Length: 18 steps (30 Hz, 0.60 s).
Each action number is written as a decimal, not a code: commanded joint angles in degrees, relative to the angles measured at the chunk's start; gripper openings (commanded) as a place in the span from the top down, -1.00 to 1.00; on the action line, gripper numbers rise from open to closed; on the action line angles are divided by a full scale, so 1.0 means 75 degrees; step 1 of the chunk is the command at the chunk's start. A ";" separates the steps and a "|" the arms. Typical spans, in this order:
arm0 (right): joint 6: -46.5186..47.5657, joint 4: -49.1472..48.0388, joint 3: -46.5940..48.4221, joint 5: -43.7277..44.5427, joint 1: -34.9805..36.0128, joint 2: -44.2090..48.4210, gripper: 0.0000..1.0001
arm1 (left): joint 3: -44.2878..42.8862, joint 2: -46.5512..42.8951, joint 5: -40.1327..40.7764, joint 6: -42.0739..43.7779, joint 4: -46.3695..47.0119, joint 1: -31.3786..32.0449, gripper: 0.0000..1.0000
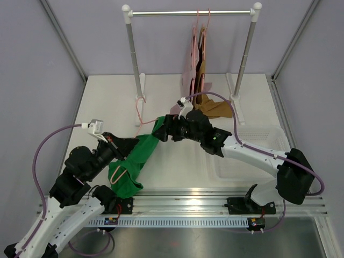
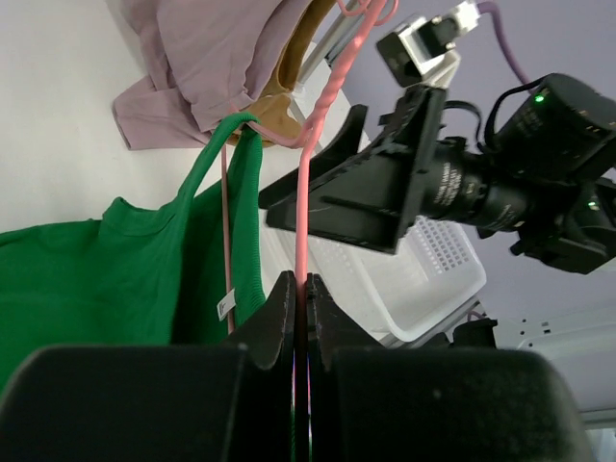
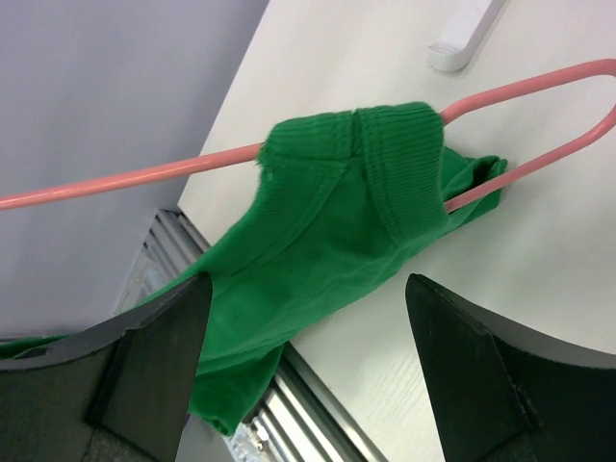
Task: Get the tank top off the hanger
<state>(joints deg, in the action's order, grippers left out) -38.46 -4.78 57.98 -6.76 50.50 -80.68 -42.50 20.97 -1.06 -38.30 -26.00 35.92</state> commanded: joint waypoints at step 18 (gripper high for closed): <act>0.0639 -0.0641 0.0707 0.1780 0.0122 -0.0386 -0.55 | -0.0181 -0.0031 -0.0199 -0.0354 0.0408 0.0039 1.00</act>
<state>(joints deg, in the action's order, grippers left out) -35.44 -8.64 60.66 0.45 51.03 -83.35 -42.28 20.99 -1.39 -40.42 -26.68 35.92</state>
